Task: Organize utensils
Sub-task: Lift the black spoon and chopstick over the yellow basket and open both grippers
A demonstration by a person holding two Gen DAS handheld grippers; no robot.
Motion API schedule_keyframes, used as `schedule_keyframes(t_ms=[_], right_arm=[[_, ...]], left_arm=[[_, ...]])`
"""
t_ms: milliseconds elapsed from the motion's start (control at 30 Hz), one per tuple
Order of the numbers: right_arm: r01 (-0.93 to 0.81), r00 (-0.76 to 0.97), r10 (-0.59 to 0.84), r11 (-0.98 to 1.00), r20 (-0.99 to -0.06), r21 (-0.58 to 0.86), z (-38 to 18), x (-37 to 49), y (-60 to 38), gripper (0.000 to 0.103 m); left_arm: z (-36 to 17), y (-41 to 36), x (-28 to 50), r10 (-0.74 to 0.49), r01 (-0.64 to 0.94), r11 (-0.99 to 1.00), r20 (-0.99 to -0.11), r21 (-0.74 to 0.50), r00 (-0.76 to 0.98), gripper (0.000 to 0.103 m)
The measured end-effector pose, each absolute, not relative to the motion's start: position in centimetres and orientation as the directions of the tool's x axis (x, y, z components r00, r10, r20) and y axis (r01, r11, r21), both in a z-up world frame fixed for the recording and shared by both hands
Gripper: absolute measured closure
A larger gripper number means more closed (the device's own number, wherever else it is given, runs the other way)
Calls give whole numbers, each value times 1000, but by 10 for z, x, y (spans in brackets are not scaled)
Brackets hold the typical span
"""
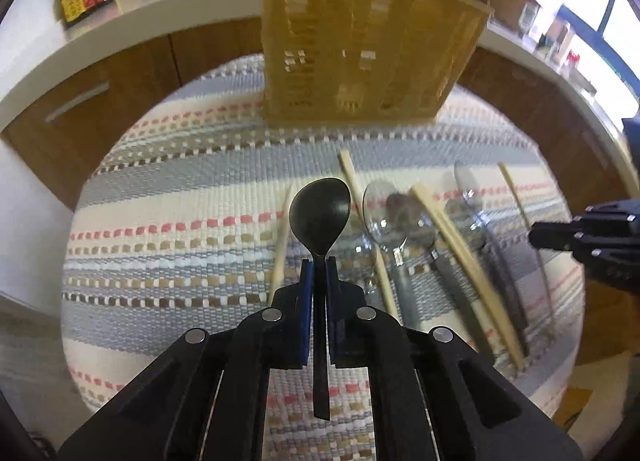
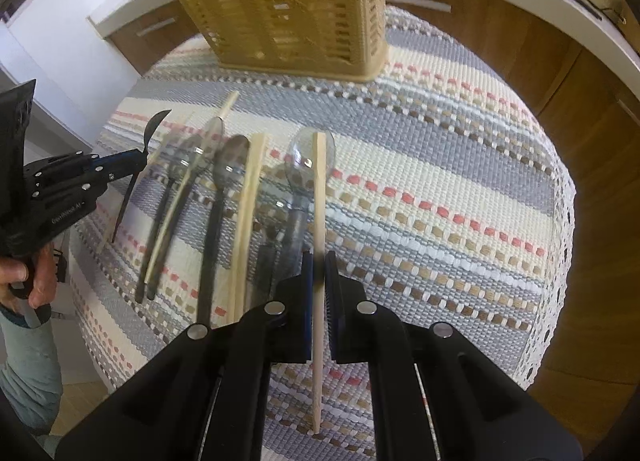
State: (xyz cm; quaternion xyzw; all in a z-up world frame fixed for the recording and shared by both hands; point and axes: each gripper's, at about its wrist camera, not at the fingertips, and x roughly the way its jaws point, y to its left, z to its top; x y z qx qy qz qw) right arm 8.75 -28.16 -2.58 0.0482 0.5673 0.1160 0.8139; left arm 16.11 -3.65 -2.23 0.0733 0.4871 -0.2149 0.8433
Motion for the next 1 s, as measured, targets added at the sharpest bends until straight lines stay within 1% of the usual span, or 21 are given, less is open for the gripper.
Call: schedule_keyframes(t_ms=[167, 233, 433, 500, 533, 600, 700, 733, 767, 833, 900, 933, 967, 1000], right_arm=[[-171, 402, 300, 953, -865, 250, -9, 77, -281, 99], [-191, 433, 322, 945, -842, 264, 2, 74, -280, 99], [-255, 572, 388, 921, -722, 294, 52, 69, -279, 99], [-274, 633, 405, 914, -660, 298, 73, 71, -279, 99], [-279, 650, 408, 913, -641, 299, 79, 72, -280, 99], [-294, 664, 409, 913, -626, 284, 90, 81, -276, 99], [-306, 615, 430, 903, -661, 302, 83, 92, -273, 95], [-309, 576, 444, 895, -686, 320, 75, 96, -272, 83], [-307, 534, 447, 893, -717, 328, 63, 100, -269, 64], [-298, 491, 422, 903, -762, 309, 44, 104, -261, 43], [-306, 427, 388, 912, -817, 273, 22, 107, -246, 44], [-290, 397, 349, 925, -849, 245, 10, 109, -240, 51], [-278, 356, 333, 930, -873, 241, -3, 112, -234, 61], [-276, 330, 341, 927, -880, 256, -10, 111, -233, 66]], left_arm=[[-4, -24, 152, -390, 450, 878, -790, -164, 473, 99], [14, -14, 143, -428, 467, 866, -751, -180, 503, 99], [65, -26, 131, -489, 502, 847, -625, -175, 608, 99], [84, -29, 131, -505, 503, 845, -579, -182, 640, 99], [95, -28, 133, -515, 504, 843, -550, -187, 658, 99], [106, -32, 138, -515, 500, 846, -531, -188, 673, 99], [113, -25, 142, -540, 506, 834, -522, -222, 660, 99], [111, -24, 143, -541, 507, 833, -522, -223, 659, 99], [107, -21, 144, -540, 505, 834, -523, -223, 660, 99], [97, -17, 147, -539, 499, 835, -530, -232, 655, 99], [86, -11, 151, -546, 493, 831, -544, -256, 637, 99], [79, -11, 152, -546, 490, 831, -555, -263, 627, 99], [75, -10, 154, -544, 488, 832, -563, -264, 622, 99], [72, -9, 155, -542, 487, 832, -570, -264, 617, 99]])
